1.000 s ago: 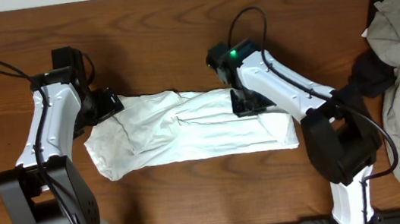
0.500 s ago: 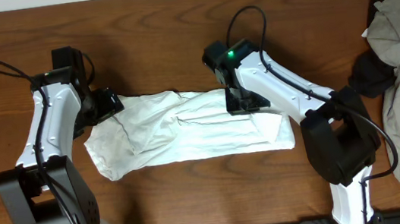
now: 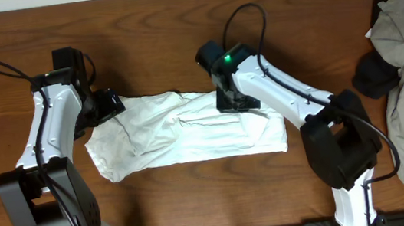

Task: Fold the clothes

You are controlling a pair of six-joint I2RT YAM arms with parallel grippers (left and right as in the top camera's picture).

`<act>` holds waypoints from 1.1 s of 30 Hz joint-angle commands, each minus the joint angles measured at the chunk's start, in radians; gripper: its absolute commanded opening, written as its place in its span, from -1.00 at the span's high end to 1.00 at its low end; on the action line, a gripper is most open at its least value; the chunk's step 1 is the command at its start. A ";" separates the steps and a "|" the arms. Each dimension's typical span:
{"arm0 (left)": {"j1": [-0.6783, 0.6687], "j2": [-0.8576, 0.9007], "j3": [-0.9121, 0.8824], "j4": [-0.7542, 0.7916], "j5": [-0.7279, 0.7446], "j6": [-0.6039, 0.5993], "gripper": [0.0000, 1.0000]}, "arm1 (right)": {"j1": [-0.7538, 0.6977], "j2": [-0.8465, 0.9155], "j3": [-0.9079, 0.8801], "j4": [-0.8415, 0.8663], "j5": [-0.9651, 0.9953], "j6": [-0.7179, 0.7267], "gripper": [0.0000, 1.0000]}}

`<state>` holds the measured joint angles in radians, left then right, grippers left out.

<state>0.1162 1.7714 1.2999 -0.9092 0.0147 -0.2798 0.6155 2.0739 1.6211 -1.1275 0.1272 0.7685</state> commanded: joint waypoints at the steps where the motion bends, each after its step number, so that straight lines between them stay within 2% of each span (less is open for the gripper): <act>1: 0.005 0.007 -0.004 -0.002 -0.019 0.013 -0.96 | 0.032 0.006 0.021 0.014 -0.004 0.024 0.96; 4: 0.005 0.007 -0.004 -0.002 -0.019 0.013 -0.96 | 0.040 0.006 0.021 0.017 0.001 0.024 0.85; 6: 0.005 0.007 -0.004 -0.002 -0.020 0.013 -0.96 | 0.040 0.006 0.021 0.017 0.001 0.024 0.63; 10: 0.005 0.007 -0.004 -0.002 -0.019 0.013 -0.96 | 0.038 0.006 0.021 0.018 0.005 0.024 -0.36; 11: 0.005 0.007 -0.004 -0.002 -0.019 0.013 -0.96 | 0.037 0.006 0.021 0.019 0.005 0.024 -0.45; 16: 0.005 0.007 -0.004 -0.002 -0.019 0.013 -0.96 | 0.037 0.006 0.032 0.011 0.026 0.012 -0.49; 22: 0.005 0.007 -0.004 -0.002 -0.019 0.013 -0.96 | 0.012 0.000 0.169 -0.142 0.070 -0.009 -0.49; 25: 0.005 0.007 -0.004 -0.002 -0.019 0.013 -0.96 | -0.015 -0.002 0.226 -0.242 0.121 -0.008 -0.67; 27: 0.005 0.007 -0.004 -0.002 -0.019 0.013 -0.96 | -0.038 -0.002 0.228 -0.286 0.104 -0.015 -0.68; 30: 0.005 0.007 -0.004 -0.002 -0.019 0.013 -0.96 | -0.063 -0.002 0.202 -0.320 0.049 -0.086 -0.60; 33: 0.005 0.007 -0.004 -0.002 -0.020 0.013 -0.96 | -0.065 -0.002 0.144 -0.271 -0.084 -0.240 -0.46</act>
<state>0.1162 1.7714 1.2999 -0.9092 0.0143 -0.2798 0.5491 2.0739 1.8126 -1.4246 0.1555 0.6788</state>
